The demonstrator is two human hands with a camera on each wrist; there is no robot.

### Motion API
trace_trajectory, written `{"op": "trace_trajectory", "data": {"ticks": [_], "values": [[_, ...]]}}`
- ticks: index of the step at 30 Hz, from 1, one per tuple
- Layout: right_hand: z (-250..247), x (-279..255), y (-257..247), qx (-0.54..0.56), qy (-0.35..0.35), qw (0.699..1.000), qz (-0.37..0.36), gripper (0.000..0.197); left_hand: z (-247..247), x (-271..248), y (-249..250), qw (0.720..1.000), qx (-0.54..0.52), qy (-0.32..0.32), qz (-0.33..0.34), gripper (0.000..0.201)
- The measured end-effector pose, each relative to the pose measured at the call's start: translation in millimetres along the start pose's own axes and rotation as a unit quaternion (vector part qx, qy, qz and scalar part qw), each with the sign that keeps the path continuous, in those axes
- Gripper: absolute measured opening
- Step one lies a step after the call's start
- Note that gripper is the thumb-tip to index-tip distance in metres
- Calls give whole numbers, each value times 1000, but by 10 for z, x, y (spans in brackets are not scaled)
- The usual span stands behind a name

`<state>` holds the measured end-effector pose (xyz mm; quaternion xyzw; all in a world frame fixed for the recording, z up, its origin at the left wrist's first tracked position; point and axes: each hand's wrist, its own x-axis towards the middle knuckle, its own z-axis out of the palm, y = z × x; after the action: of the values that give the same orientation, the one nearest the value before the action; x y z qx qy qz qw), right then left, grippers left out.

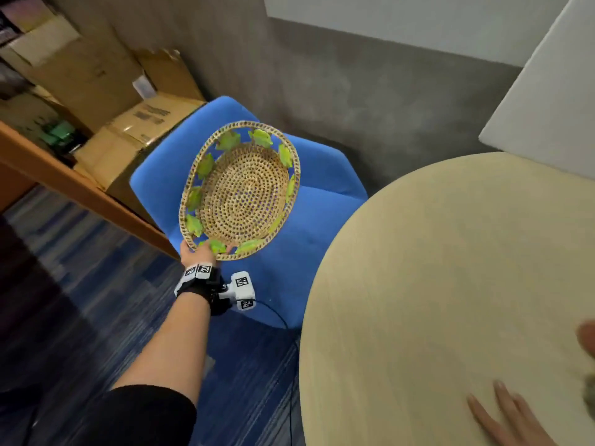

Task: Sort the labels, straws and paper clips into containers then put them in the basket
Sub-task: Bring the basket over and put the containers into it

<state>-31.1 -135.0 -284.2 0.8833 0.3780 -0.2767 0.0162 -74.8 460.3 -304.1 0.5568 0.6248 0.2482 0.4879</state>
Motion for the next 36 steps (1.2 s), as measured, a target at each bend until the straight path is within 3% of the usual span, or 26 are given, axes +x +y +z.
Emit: {"op": "trace_trajectory", "data": {"ticks": [1,3,6,9,11,13,14,15,16,17,19,21,24,29,33,36], "values": [[-103,-183,-58,9,-49,998,-30,87,-93,56,64,1000,-11,-9,18,37],[-98,-224,-316,65,-48,997,12,100,-286,-61,321,995,-64,-44,63,30],[-256,-443,-359,101,-47,992,57,98,-608,-1081,947,975,-143,-159,64,26],[-585,-625,-281,223,-6,973,64,83,-773,-1935,1145,954,-112,-264,85,24],[-855,-813,-170,378,79,919,79,58,-817,-2409,1110,941,-76,-314,101,25],[-1145,-1060,-95,559,173,805,97,31,-806,-2827,992,922,-26,-365,126,26],[-1288,-1221,-53,628,203,744,104,30,-790,-3023,912,911,-5,-390,132,27],[-1387,-1352,18,665,229,702,112,37,-762,-3187,825,899,12,-416,135,29],[-1442,-1492,94,672,248,688,117,47,-730,-3338,740,888,31,-439,134,30],[-1437,-1618,181,662,262,692,115,57,-686,-3470,657,876,50,-462,129,31],[-1325,-1844,318,580,276,758,116,65,-591,-3682,521,857,86,-494,120,31],[-1108,-2023,420,473,270,830,122,50,-493,-3856,402,836,125,-520,122,32],[-786,-2204,578,363,247,887,140,40,-340,-4147,219,798,188,-559,125,36],[-325,-2412,944,322,105,908,247,49,53,-4478,-169,711,356,-563,225,49],[-106,-2499,1153,288,23,912,291,69,304,-4707,-400,662,420,-580,221,40],[-41,-2524,1205,276,-16,914,296,63,440,-4770,-483,629,472,-582,207,44]]}}
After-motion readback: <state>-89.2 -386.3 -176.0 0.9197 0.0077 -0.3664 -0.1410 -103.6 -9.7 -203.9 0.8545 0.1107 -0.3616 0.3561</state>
